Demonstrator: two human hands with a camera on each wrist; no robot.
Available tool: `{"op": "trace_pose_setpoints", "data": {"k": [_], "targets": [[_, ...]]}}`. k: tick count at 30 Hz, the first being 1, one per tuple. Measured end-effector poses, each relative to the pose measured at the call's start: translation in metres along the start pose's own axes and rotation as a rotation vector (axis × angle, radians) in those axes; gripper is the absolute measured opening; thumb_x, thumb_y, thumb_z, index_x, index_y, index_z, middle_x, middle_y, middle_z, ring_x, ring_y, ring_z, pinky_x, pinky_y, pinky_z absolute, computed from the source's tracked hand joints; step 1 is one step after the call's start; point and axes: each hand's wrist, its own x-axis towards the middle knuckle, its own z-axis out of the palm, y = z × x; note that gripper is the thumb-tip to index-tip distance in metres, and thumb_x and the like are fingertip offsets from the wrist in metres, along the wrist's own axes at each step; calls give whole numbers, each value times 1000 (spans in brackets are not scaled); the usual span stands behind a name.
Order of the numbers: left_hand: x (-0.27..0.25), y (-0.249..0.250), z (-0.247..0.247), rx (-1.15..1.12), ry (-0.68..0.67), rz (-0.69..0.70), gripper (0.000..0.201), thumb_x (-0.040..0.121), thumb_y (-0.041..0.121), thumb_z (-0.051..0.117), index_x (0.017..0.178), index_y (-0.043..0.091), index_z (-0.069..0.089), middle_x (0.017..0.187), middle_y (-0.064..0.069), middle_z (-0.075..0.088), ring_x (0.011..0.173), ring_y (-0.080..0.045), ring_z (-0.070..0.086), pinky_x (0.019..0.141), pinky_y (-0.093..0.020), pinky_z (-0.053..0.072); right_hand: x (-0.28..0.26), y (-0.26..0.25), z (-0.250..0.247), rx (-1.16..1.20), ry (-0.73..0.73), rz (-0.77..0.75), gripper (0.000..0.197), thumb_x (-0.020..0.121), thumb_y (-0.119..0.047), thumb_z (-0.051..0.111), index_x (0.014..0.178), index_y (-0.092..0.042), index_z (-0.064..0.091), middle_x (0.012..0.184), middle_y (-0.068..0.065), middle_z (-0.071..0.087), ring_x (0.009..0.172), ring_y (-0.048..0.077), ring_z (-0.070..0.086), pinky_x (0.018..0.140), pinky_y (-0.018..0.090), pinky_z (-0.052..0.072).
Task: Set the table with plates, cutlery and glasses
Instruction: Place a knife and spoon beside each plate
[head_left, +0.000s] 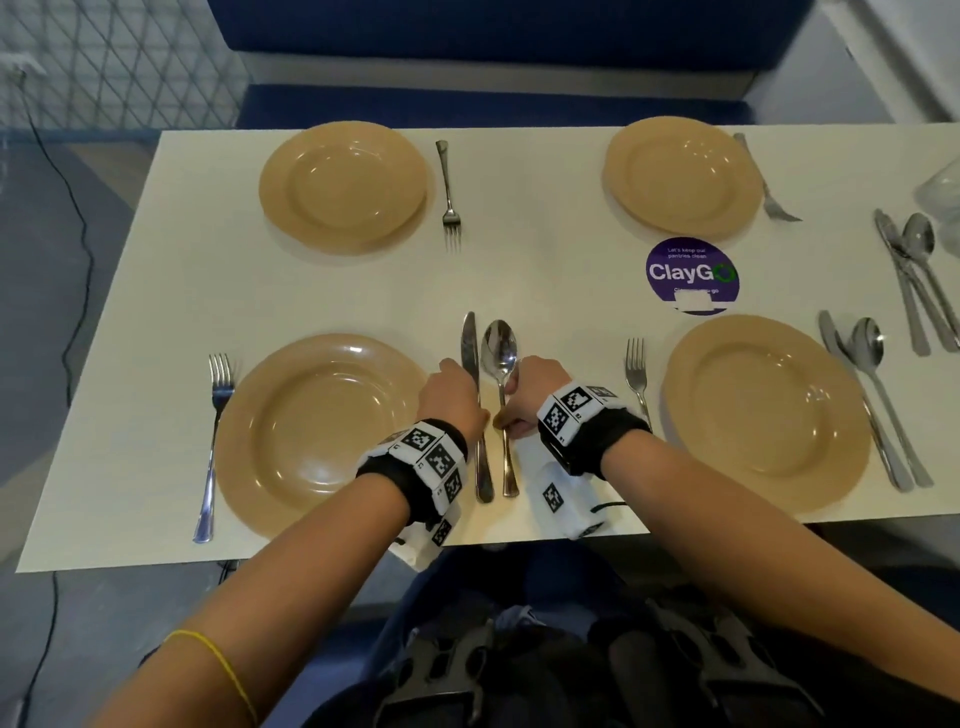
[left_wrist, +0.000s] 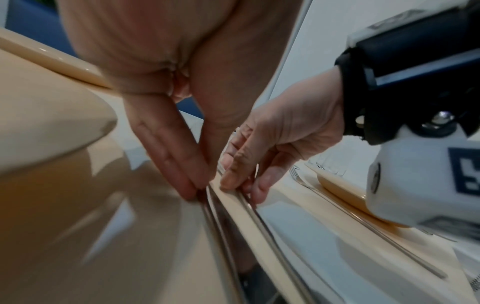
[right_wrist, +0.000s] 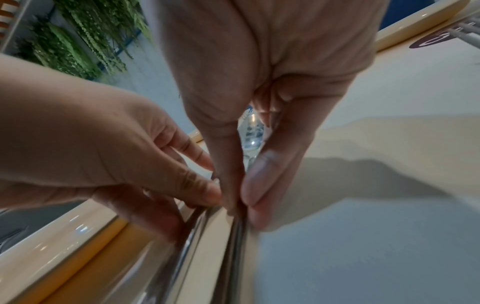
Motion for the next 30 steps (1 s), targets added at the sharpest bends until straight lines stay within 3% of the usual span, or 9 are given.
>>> {"op": "trace_pose_setpoints", "data": {"k": [2, 3, 5, 10, 13, 17, 20, 25, 30], "targets": [[-3, -2, 2, 2, 5, 6, 54, 83, 16, 70, 123, 0, 37, 121, -19, 55, 110, -33, 56, 82, -32, 46, 0, 1, -1, -27, 30, -6, 21, 71, -19, 77, 83, -9, 64, 88, 11, 74, 81, 23, 71, 73, 34, 60], [-4, -3, 3, 3, 5, 10, 54, 83, 15, 70, 123, 0, 37, 120, -19, 56, 109, -33, 57, 81, -31, 45, -2, 1, -2, -37, 54, -7, 18, 72, -20, 75, 82, -10, 64, 88, 8, 73, 80, 20, 69, 65, 29, 57], [-8, -4, 6, 13, 7, 19, 54, 82, 15, 70, 123, 0, 38, 119, -18, 56, 108, -33, 58, 78, -30, 44, -3, 2, -1, -50, 104, -18, 20, 75, -19, 72, 90, -6, 67, 91, 6, 70, 80, 18, 64, 52, 21, 45], [-14, -9, 9, 39, 37, 23, 47, 84, 13, 68, 121, 0, 41, 117, -18, 58, 106, -32, 59, 73, -29, 42, -8, 4, 9, -21, 114, -39, 24, 76, -13, 68, 97, -2, 68, 98, 13, 71, 92, 25, 67, 71, 28, 52], [-16, -14, 7, 61, 60, 21, 44, 85, 12, 67, 121, 1, 43, 116, -17, 59, 105, -31, 59, 74, -28, 43, -13, 5, 17, -28, 100, -53, 23, 76, -15, 69, 97, -4, 67, 99, 11, 70, 88, 22, 63, 64, 25, 47], [-17, -18, 5, 98, 79, 35, 38, 86, 10, 65, 119, 1, 48, 115, -15, 61, 106, -28, 59, 72, -26, 41, -17, 5, 24, -32, 88, -62, 11, 77, -15, 69, 81, -13, 60, 87, 5, 64, 77, 18, 57, 51, 19, 38], [-18, -19, 5, 108, 84, 49, 34, 86, 8, 64, 117, 2, 50, 112, -15, 61, 104, -28, 59, 75, -28, 45, -17, 3, 27, -22, 86, -69, 18, 77, -14, 69, 70, -16, 52, 83, 5, 61, 75, 18, 55, 51, 19, 37], [-25, -23, 6, 164, 71, 84, 32, 87, 7, 63, 115, 2, 51, 112, -14, 61, 104, -28, 58, 77, -28, 44, -21, -2, 29, 8, 98, -87, 12, 80, -12, 67, 83, -12, 55, 100, 13, 70, 80, 21, 59, 70, 27, 47], [-28, -26, 5, 213, 63, 106, 24, 87, 9, 62, 109, 3, 55, 109, -13, 63, 102, -26, 59, 77, -27, 44, -24, -5, 29, -3, 109, -99, 13, 79, -13, 69, 84, -12, 57, 105, 14, 70, 84, 22, 61, 62, 24, 42]]}}
